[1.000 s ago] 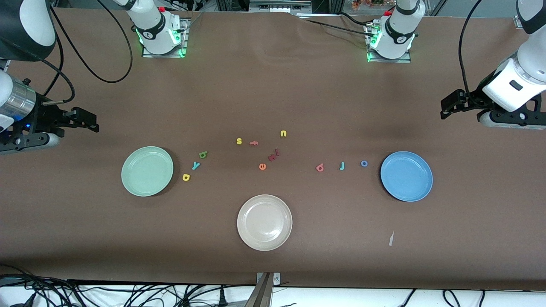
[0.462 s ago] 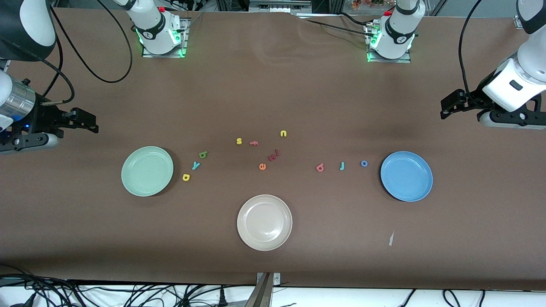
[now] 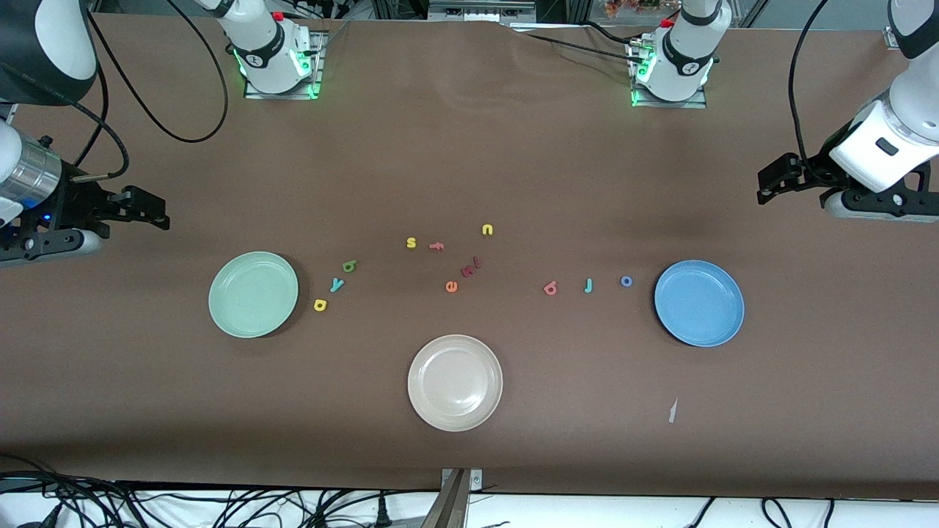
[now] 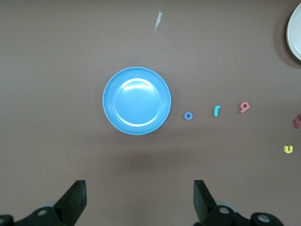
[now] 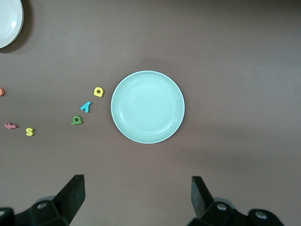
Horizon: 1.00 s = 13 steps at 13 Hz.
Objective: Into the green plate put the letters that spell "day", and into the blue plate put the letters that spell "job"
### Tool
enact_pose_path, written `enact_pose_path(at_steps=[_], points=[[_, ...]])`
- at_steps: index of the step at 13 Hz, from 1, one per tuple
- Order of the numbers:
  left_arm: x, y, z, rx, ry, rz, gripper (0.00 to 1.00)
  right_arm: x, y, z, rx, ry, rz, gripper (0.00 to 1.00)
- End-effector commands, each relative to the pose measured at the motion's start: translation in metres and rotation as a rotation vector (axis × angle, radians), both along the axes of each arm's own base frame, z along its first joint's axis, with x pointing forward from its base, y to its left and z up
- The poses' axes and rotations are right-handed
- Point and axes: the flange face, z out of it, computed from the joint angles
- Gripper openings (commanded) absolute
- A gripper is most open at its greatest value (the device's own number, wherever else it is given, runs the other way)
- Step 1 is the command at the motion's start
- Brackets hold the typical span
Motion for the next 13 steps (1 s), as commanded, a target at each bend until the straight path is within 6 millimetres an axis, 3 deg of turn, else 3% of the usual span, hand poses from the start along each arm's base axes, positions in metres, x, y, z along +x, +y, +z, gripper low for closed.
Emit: enact_pose_path(at_steps=[1,13], points=[[0.000,0.000,0.003,-0.005,0.009,-0.015,1.00,0.001,0.002,0.005,-0.013,-0.011,-0.003,1.00],[0.001,-0.007,-0.001,-0.005,0.024,-0.027,1.00,0.002,0.008,-0.009,-0.014,0.004,0.004,1.00]])
